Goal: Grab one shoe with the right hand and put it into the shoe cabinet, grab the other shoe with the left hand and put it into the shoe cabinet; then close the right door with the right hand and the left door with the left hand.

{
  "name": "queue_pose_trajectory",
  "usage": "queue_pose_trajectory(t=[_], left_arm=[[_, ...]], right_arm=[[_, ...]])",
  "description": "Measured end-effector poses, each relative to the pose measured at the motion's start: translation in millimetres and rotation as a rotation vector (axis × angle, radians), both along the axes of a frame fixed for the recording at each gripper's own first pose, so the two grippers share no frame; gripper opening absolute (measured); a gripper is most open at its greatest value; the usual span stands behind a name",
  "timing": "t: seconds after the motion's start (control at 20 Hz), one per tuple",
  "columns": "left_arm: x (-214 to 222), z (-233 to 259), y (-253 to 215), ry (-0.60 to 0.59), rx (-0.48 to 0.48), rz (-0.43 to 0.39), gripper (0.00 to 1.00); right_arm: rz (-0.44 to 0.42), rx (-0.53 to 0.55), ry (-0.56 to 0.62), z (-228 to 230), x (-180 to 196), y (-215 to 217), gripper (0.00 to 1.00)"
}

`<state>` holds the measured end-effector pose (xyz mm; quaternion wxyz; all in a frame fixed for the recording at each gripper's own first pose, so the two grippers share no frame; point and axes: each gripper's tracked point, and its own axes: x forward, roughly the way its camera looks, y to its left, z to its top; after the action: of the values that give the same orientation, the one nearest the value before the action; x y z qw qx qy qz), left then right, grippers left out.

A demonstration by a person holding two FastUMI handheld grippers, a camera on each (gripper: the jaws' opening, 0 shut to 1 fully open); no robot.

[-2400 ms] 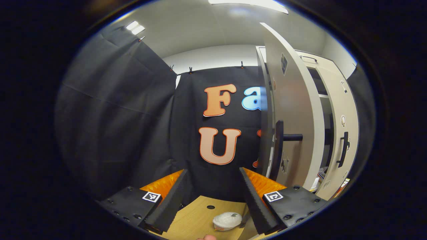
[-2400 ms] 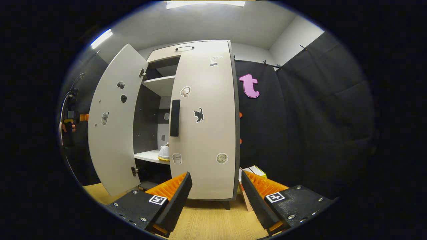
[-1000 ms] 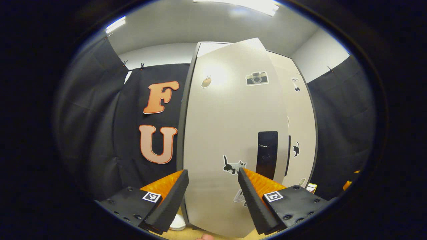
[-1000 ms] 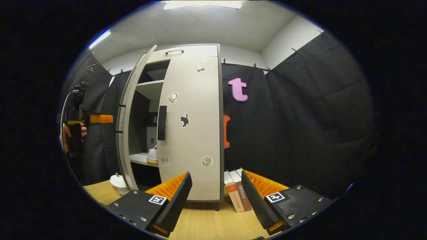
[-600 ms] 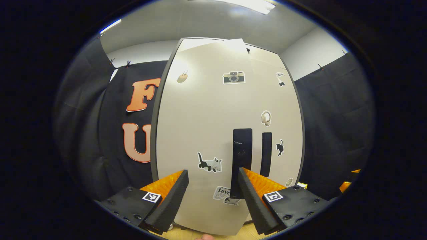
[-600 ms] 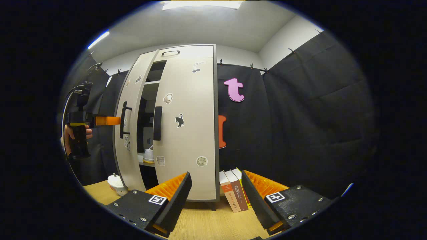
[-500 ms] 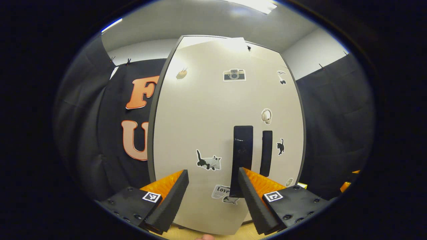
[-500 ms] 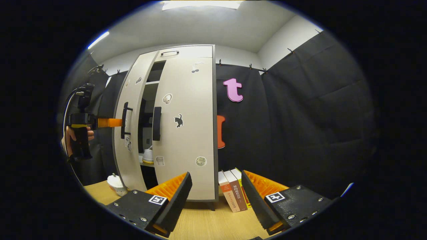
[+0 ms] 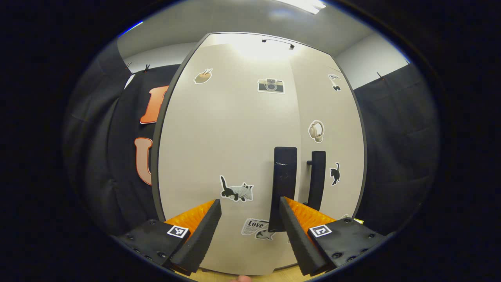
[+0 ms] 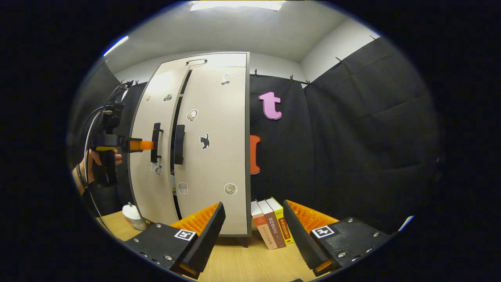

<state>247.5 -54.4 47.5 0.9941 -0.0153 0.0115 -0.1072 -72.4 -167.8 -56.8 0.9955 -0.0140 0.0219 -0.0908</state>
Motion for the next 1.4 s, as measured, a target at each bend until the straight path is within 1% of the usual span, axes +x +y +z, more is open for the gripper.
queue_pose_trajectory(t=[0.1,0.15,0.2,0.25,0.4,0.45,0.5,0.55,0.6,0.65,0.7,0.75,0.85,0.9,0.95,1.15,1.4], left_arm=[[8.4,-1.9,-4.1,0.008,-0.005,-0.003,0.96],[9.8,-1.7,-4.8,0.007,-0.011,-0.005,0.99],[11.4,-3.1,-5.2,0.008,-0.017,-0.006,0.94],[14.5,-3.5,-6.5,0.008,-0.021,-0.007,0.96],[19.9,-5.4,-7.6,0.007,-0.017,-0.007,0.96],[20.9,-5.9,-7.7,0.006,-0.013,-0.005,0.99],[20.8,-5.9,-7.8,0.006,-0.009,-0.003,0.96],[21.3,-5.9,-7.3,0.007,-0.009,-0.001,0.96],[19.9,-6.1,-7.7,0.007,-0.019,-0.004,0.99],[18.5,-7.4,-10.7,0.014,-0.042,-0.016,0.99],[14.6,-7.3,-12.5,0.018,-0.065,-0.029,0.96],[8.3,-8.2,-10.1,0.018,-0.075,-0.031,0.94],[-10.4,-7.0,2.2,0.005,-0.060,-0.008,0.99],[-21.3,-5.5,7.3,-0.004,-0.048,0.000,0.99],[-34.0,-4.9,12.3,-0.009,-0.037,0.004,0.96],[-92.4,-4.5,37.2,-0.032,-0.024,0.051,0.96],[-156.9,-26.2,70.1,-0.031,0.013,0.151,0.96]], right_arm=[[-0.002,-0.005,-0.001,-0.2,0.8,-0.2,0.92],[-0.001,-0.006,0.001,-0.8,1.6,0.2,0.92],[-0.001,-0.005,0.002,-0.7,1.5,0.5,0.92],[0.000,-0.005,0.002,-1.1,2.3,1.2,0.92],[0.004,-0.004,0.000,0.0,4.2,3.1,0.92],[0.006,-0.004,-0.001,-0.6,4.8,3.6,0.92],[0.004,-0.003,0.000,-0.9,4.2,3.3,0.92],[0.005,-0.002,0.001,-1.4,3.4,3.3,0.92],[0.005,0.002,0.002,-1.8,3.5,3.5,0.92],[0.007,0.006,0.003,-2.1,3.6,4.2,0.92],[0.009,0.008,0.002,-2.4,2.9,4.5,0.92],[0.010,0.007,0.001,-2.3,2.5,5.5,0.92],[0.016,0.001,0.002,-2.6,1.4,6.6,0.92],[0.021,0.000,0.006,-3.0,1.8,7.3,0.92],[0.029,0.001,0.009,-3.9,2.4,9.3,0.92],[0.059,0.012,0.014,-7.7,5.1,18.8,0.92],[0.106,0.017,0.021,-11.1,11.3,36.8,0.92]])
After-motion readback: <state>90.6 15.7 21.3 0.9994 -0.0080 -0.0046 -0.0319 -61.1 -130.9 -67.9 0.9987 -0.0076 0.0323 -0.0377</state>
